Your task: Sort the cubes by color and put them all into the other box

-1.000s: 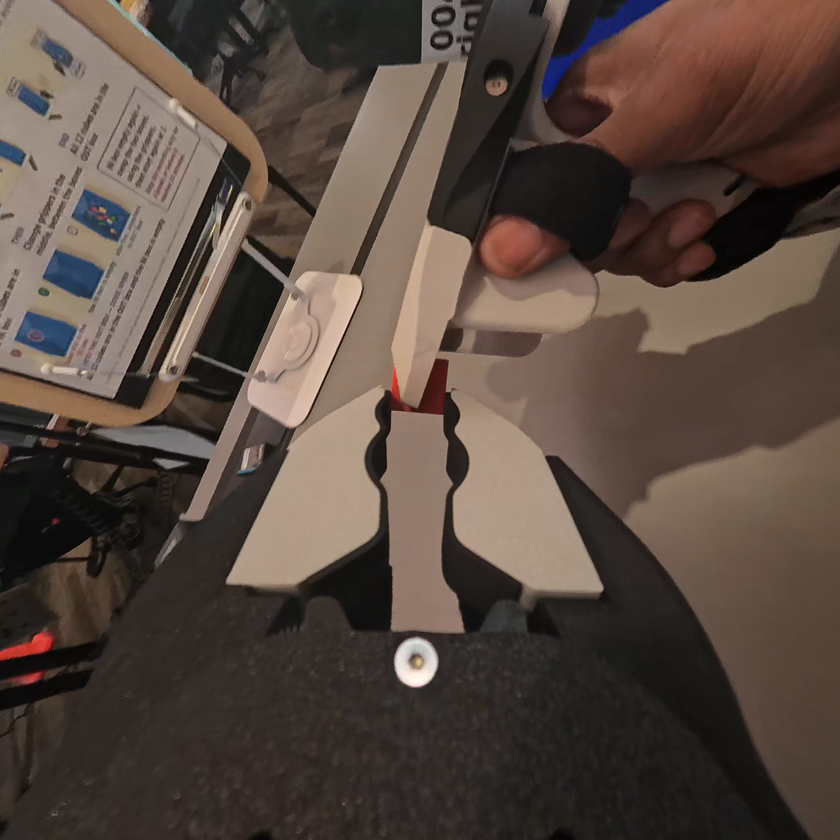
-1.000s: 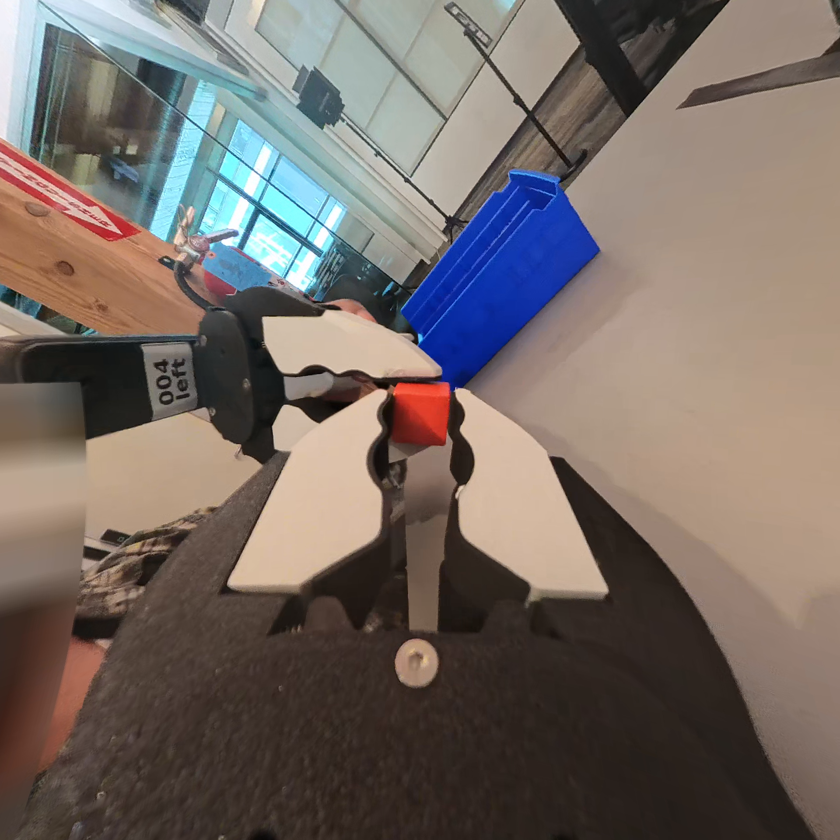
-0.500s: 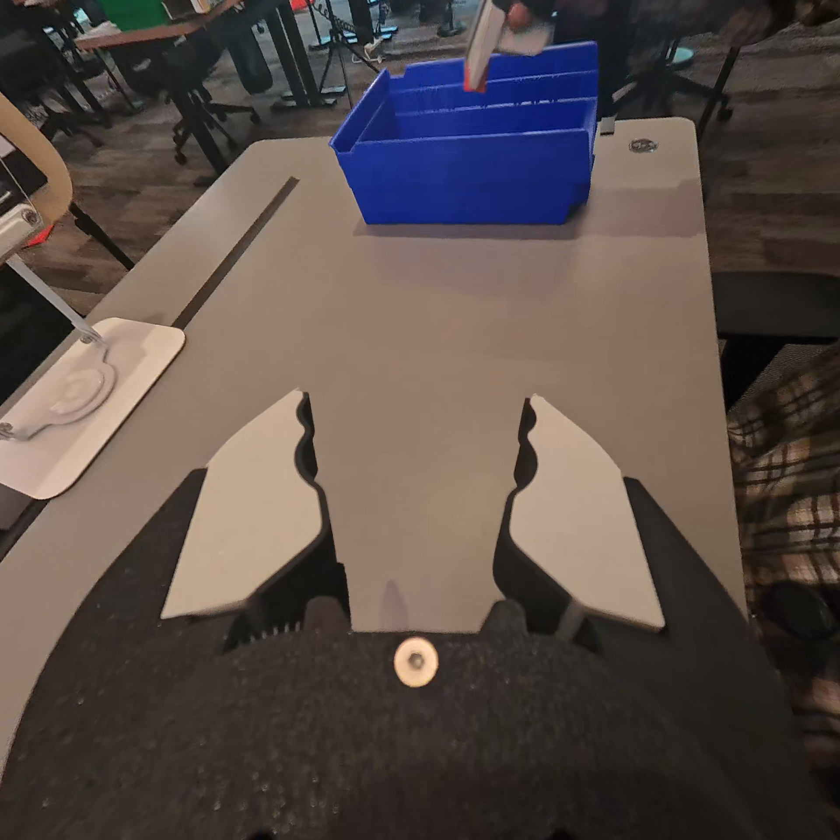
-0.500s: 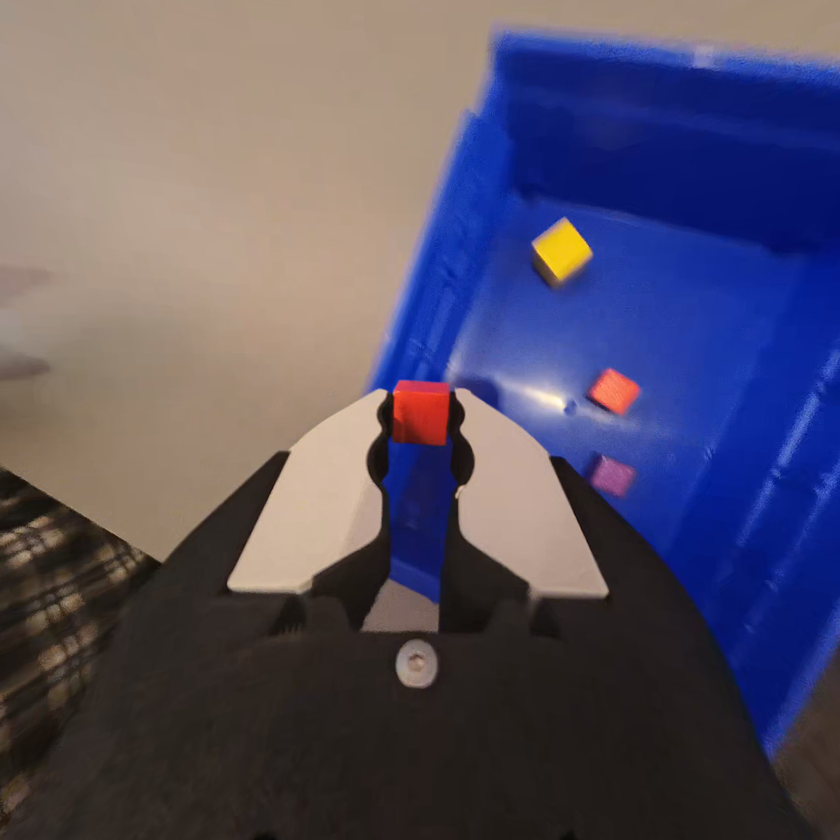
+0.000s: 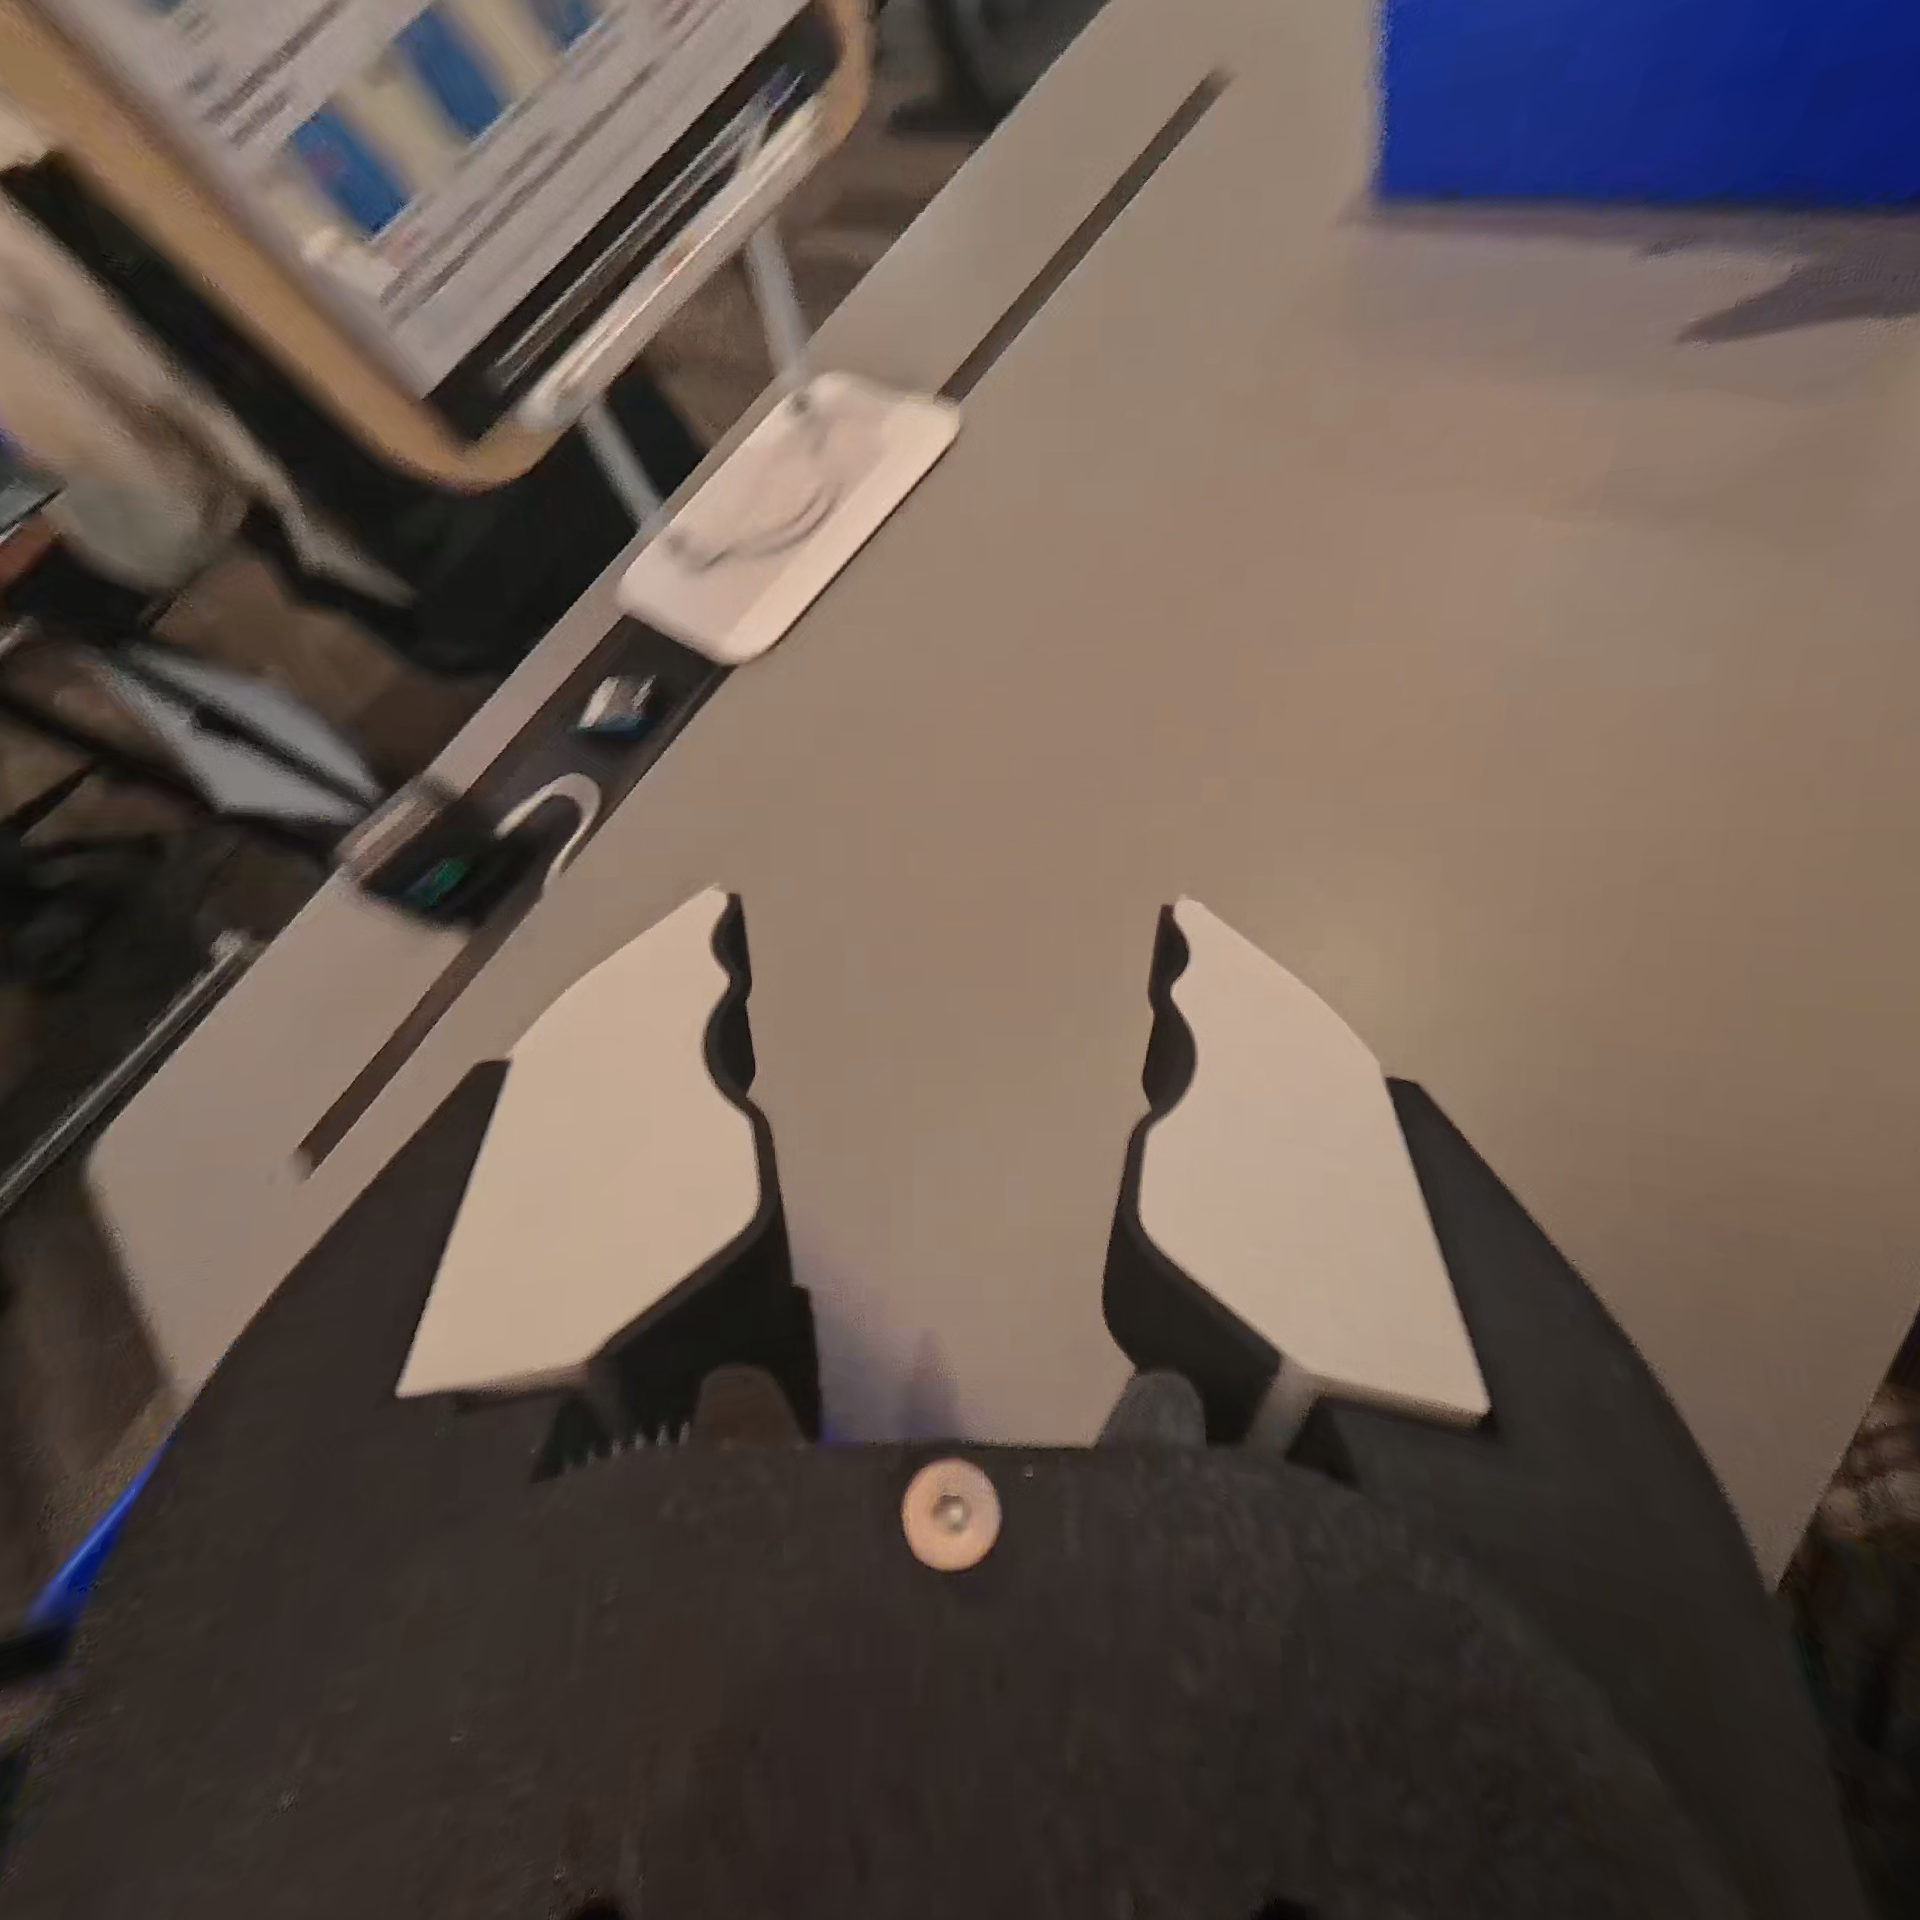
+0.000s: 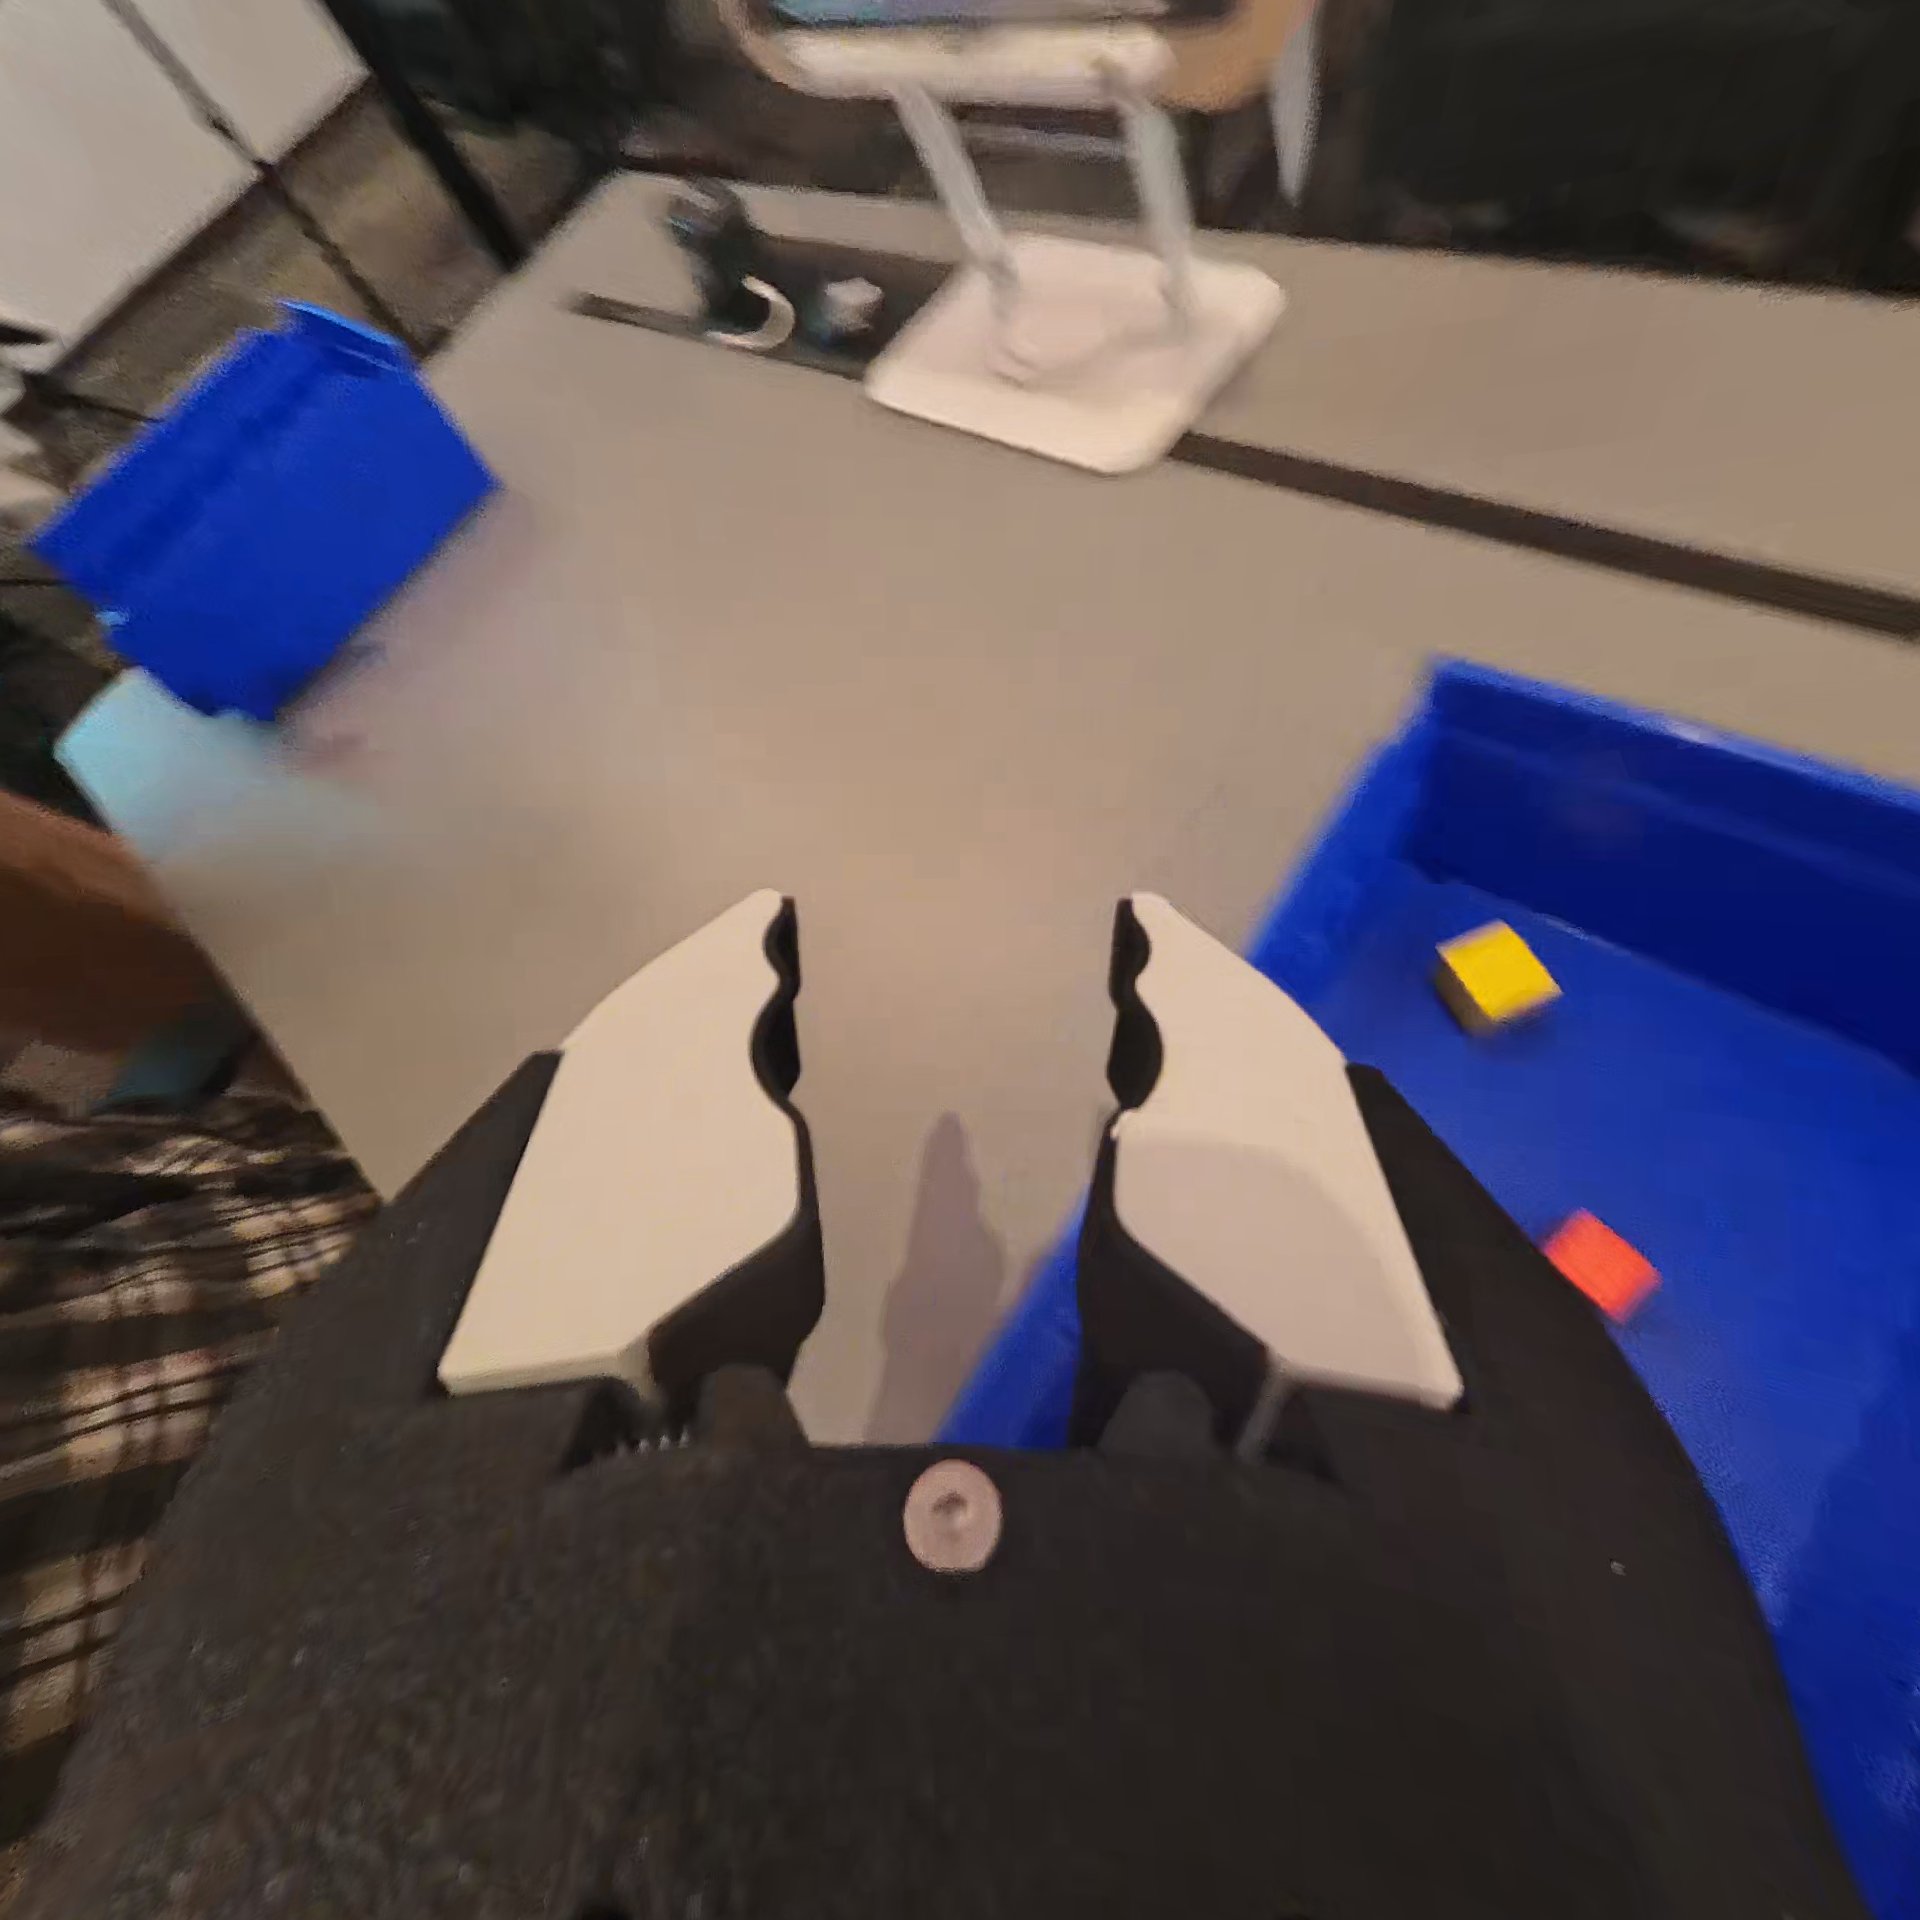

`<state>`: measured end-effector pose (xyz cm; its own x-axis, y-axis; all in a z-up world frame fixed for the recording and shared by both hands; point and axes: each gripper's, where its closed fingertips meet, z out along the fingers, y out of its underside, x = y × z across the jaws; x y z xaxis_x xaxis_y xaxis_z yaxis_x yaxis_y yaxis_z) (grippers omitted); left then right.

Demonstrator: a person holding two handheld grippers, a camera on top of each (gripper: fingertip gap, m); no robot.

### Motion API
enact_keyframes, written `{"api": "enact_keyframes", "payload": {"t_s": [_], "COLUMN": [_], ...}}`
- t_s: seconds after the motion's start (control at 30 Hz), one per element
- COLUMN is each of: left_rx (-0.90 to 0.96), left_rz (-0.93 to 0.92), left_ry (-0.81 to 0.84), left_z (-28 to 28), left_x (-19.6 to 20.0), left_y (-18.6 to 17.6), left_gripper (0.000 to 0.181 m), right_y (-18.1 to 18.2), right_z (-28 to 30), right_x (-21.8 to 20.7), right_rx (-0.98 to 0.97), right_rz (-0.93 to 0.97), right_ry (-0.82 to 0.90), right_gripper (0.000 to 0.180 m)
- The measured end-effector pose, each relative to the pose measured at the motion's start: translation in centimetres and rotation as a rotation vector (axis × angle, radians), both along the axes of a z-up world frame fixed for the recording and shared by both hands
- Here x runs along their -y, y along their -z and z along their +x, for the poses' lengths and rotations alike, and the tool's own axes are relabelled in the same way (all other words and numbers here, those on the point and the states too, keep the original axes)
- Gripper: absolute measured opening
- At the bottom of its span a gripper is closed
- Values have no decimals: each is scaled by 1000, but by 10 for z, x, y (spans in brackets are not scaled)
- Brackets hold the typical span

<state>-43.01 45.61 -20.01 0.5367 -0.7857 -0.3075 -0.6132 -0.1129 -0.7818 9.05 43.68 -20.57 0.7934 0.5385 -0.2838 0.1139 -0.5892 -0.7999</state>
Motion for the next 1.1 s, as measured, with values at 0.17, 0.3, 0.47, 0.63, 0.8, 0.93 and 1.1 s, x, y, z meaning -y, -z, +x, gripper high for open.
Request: {"api": "enact_keyframes", "payload": {"t_s": [0.17, 0.3, 0.47, 0.63, 0.8, 0.93, 1.1], "left_rx": [-213, -318, -409, -442, -458, -479, -438], "left_rz": [-106, -244, -444, -512, -545, -551, -487], "left_ry": [-153, -128, 8, 59, 149, 192, 145], "left_z": [-123, -177, -206, -216, -209, -204, -205], "left_x": [-12, -8, 7, 10, 21, 23, -1], "left_y": [3, 35, 101, 136, 155, 163, 163], "left_gripper": [75, 69, 62, 61, 59, 59, 55], "right_y": [-19, -6, 19, 22, 19, 12, 7], "right_z": [-96, -150, -178, -194, -214, -227, -240], "right_x": [25, 35, 30, 31, 35, 35, 35], "right_rx": [-156, -233, -223, -242, -206, -165, -125], "right_rz": [103, 105, 84, 31, -5, -8, -7], "right_ry": [-240, -354, -381, -401, -430, -449, -473], "right_gripper": [62, 64, 66, 66, 67, 67, 67]}}
